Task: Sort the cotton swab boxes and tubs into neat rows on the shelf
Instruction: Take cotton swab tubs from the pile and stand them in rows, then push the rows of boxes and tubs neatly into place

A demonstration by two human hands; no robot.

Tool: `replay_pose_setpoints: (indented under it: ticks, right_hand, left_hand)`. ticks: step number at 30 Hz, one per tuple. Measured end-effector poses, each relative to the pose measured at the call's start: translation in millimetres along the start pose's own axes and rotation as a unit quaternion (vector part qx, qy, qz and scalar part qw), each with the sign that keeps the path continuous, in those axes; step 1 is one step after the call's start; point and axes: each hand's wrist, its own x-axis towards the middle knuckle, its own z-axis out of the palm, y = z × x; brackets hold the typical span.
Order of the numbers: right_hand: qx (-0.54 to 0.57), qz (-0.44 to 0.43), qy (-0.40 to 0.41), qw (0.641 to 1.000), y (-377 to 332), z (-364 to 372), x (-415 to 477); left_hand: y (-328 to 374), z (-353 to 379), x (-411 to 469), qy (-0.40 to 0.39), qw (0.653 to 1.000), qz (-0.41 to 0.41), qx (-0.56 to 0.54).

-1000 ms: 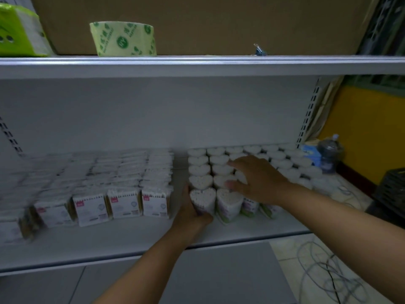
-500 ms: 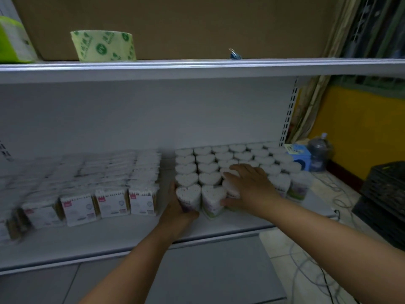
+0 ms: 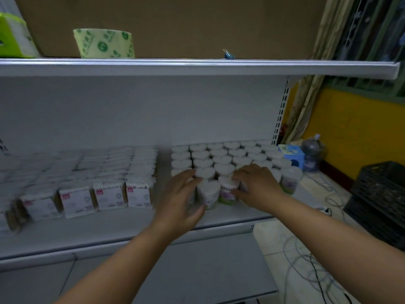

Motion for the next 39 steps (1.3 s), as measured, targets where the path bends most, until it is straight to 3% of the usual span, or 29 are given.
replay_pose_setpoints:
  ticks: [2,5,16,22,27,30,39]
  right_hand:
    - [0.002,0.003,0.004,1.0,0,1,-2]
    - [0.027,0.009,0.027,0.999,0,4,-7]
    - [0.02,0.001,0.033,0.999,-4,8,-13]
    - [0.013,-0.009,0.032,0.999,-7,4,-21]
    - [0.034,-0.011,0.038,0.999,-7,0,-23]
    - [0.045,-0.029,0.087,0.995,-17,-12,-18]
    - [0.063,-0.155,0.213,0.963,-113,-38,25]
  left_hand:
    - [10,0,16,-0.123,0.99,0.03,0.064]
    - [8,9,23,-0.175,0.978,0.038,0.11]
    - [17,19,32,-0.14,0.978,-0.003,0.155]
    - [17,18,30,-0.156,0.974,-0.016,0.163]
    - [14,2,18,-0.213,0.962,0.003,0.17]
    - [4,-17,11,-0.228,0.958,0.01,0.175]
    - [-38,-89,-18,-0.15,0.979,0.029,0.136]
